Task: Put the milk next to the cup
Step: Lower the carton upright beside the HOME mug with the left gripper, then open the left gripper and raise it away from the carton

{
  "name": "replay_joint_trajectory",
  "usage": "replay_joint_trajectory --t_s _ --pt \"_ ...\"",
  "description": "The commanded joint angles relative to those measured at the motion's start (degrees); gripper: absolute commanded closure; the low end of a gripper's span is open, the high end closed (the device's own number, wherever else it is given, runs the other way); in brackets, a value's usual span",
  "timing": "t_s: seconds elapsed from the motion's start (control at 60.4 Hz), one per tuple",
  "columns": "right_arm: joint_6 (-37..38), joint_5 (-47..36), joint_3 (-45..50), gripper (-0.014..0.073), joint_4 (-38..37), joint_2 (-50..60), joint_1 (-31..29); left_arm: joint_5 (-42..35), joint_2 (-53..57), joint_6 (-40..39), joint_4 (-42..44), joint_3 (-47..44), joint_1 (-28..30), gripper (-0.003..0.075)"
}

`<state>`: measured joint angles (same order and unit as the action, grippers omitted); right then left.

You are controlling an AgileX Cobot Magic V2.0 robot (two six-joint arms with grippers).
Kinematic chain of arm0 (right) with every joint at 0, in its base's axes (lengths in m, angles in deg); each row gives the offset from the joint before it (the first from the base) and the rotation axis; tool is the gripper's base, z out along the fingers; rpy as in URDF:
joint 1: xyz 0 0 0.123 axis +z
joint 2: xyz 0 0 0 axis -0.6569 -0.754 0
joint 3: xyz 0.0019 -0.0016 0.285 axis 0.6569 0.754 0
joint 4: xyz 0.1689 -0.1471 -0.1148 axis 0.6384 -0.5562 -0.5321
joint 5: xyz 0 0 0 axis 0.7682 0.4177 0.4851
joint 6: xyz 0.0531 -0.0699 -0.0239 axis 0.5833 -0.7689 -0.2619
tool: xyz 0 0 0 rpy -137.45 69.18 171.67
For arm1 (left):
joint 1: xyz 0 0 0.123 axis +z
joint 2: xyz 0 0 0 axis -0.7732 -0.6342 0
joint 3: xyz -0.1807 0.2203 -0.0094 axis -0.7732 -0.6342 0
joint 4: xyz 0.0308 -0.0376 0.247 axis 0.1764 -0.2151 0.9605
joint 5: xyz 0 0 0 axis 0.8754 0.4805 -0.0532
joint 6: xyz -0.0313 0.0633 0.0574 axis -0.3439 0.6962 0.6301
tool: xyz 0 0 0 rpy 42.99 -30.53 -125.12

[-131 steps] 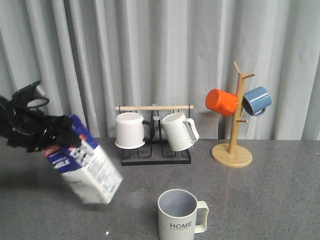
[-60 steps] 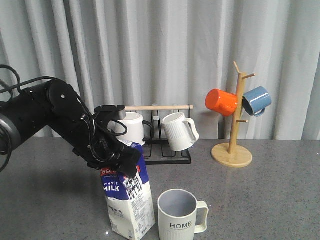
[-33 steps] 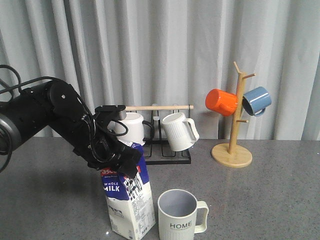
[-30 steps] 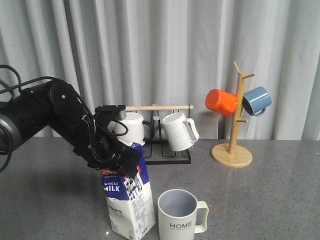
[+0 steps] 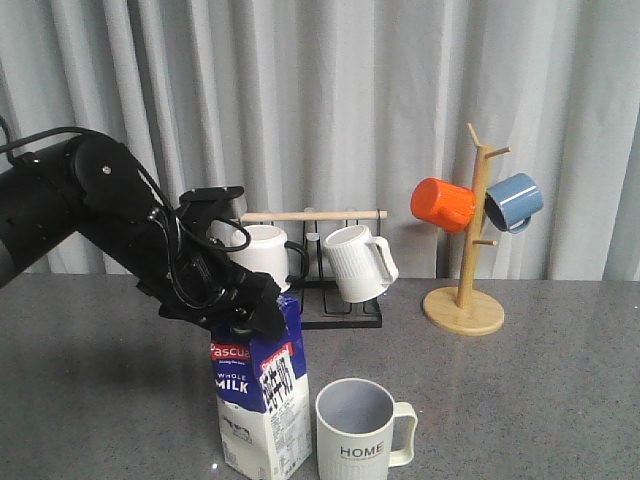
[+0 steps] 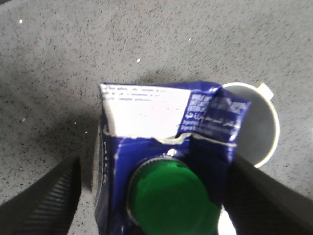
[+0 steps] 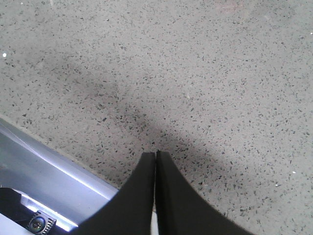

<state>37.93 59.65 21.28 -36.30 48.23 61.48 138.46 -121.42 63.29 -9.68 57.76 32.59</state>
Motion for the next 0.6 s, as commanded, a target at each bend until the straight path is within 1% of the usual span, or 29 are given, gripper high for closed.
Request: replay_joint_trajectory --t_s 0.0,0.166,0.281,0.364,0.414,0.48,0.563,0.579 --pt "0.0 -2.8 -1.6 0.0603 -0.2 0.0 -0.4 -0.2 4.7 -0.8 -1.6 1.5 -0.3 0.0152" --pt "0.4 -3.6 -1.6 0.0603 -0.2 0.0 -0.4 -0.2 7.3 -0.8 -0.3 1.5 -0.3 0.0152" --pt "2.6 -5.6 -1.6 0.0601 -0.5 0.0 -0.4 -0.2 10.0 -0.8 0.5 1.5 -0.3 0.0156" --pt "4.8 -7.6 -1.6 0.06 -1.7 0.0 -0.4 -0.2 12.5 -0.9 0.5 1.5 -0.3 0.0175" --pt "6.7 -9.1 -1.6 0.0599 -2.5 0.0 -0.4 -0.2 14.3 -0.9 0.5 1.5 -0.3 0.0195" --pt "10.9 -11.0 -1.6 0.0599 -4.4 0.0 -0.4 -0.2 16.4 -0.9 0.5 1.5 -0.3 0.0244" --pt "15.8 -13.9 -1.6 0.0599 -6.8 0.0 -0.4 -0.2 19.7 -0.7 0.5 1.5 -0.3 0.0337" --pt "16.6 -14.7 -1.6 0.0599 -7.7 -0.1 -0.4 -0.2 20.3 -0.6 0.5 1.5 -0.3 0.037"
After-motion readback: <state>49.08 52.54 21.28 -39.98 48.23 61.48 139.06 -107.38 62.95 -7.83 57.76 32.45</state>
